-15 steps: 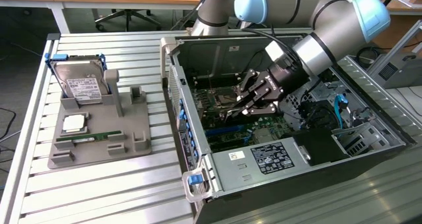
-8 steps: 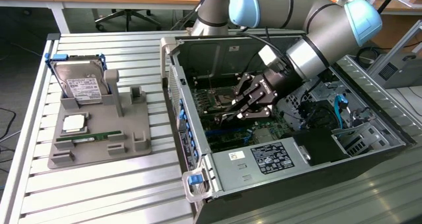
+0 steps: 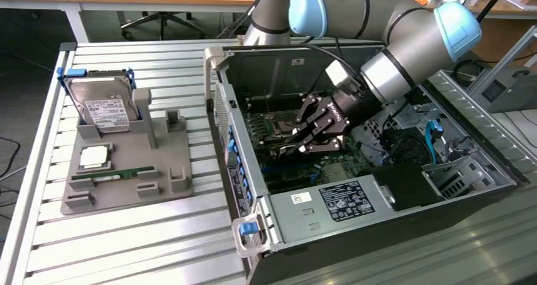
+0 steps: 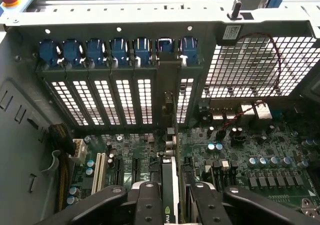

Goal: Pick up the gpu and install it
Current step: 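Press down on the gpu until it lock into place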

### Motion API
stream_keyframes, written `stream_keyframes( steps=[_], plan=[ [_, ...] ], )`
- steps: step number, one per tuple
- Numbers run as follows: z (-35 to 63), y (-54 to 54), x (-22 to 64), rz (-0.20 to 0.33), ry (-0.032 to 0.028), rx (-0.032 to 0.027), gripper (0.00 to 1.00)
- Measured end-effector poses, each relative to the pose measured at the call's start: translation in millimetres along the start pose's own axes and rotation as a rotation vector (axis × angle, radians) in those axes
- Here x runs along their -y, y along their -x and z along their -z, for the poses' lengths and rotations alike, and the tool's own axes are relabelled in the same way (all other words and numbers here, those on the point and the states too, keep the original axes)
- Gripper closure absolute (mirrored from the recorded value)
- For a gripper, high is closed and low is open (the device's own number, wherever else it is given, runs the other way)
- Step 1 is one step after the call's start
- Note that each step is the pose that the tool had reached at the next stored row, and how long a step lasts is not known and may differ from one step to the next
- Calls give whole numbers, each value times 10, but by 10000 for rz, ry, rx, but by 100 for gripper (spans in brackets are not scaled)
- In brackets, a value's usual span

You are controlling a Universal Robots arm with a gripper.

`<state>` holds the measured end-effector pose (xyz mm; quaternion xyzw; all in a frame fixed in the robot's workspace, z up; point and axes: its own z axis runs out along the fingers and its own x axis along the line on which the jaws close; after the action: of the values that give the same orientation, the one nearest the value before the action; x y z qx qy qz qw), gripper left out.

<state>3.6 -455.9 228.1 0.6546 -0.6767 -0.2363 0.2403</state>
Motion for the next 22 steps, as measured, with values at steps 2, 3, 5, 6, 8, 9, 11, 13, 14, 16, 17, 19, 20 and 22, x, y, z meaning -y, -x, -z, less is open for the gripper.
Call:
stream_keyframes(
  steps=[2,3,5,6,8,9,11,13,14,16,17,19,20,22],
  plan=[
    [-24,0,19,1,-1,1,73],
    [-27,-1,22,-2,0,-1,73],
    [-28,0,23,-1,-1,-1,73],
    [-30,0,24,0,-1,2,73],
    [-30,1,24,-15,-1,-16,73],
    [-30,1,24,-15,-2,-17,73],
    [-30,0,24,-16,-2,-18,73],
    [-33,-1,26,-18,-1,-20,73],
    [-36,0,29,-18,-1,-20,73],
    [-44,0,36,-20,0,-22,73],
    [-45,0,36,-19,-1,-22,73],
    [-46,0,37,-17,-2,-19,73],
    [-46,1,37,-17,-1,-18,73],
    [-46,1,37,-16,-2,-17,73]
  ],
)
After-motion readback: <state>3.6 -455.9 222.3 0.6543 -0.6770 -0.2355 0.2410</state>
